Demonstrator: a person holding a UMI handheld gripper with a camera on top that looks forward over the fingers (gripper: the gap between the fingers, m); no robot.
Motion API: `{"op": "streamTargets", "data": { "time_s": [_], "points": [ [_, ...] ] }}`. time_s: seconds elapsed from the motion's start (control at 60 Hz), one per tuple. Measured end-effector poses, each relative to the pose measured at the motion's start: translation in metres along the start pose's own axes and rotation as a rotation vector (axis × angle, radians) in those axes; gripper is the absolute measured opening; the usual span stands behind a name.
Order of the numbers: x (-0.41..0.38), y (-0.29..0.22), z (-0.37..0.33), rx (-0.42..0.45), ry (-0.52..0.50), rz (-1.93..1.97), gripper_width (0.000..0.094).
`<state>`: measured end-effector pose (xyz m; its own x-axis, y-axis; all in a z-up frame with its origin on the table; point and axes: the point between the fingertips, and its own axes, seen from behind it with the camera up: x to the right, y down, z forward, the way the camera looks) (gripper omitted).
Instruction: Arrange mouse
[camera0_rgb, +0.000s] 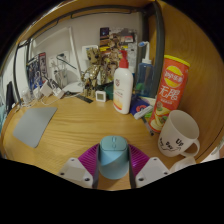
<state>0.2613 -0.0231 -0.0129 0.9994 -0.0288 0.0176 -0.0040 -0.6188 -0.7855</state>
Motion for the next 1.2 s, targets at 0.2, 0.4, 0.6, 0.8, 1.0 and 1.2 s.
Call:
{"op": "streamTargets", "data": {
  "time_s": [0.2, 0.4, 0.6, 0.8, 1.0, 1.2],
  "points": [
    [0.001, 0.001, -0.001, 0.002, 0.028, -0.006, 0.0302],
    [0.002, -0.028, -0.014, 0.016, 0.098, 0.061, 0.0301],
    [-0.047, -0.154, -0.063, 0.184, 0.117, 0.072, 0.0302],
    [-0.155, -0.240, -0.086, 0.285, 0.049, 0.048, 0.0307],
    [-0.288, -0.218, -0.041, 0.210, -0.057, -0.009, 0.0316],
    [-0.359, -0.140, 0.019, 0.066, -0.097, -0.062, 0.0315]
  ]
}}
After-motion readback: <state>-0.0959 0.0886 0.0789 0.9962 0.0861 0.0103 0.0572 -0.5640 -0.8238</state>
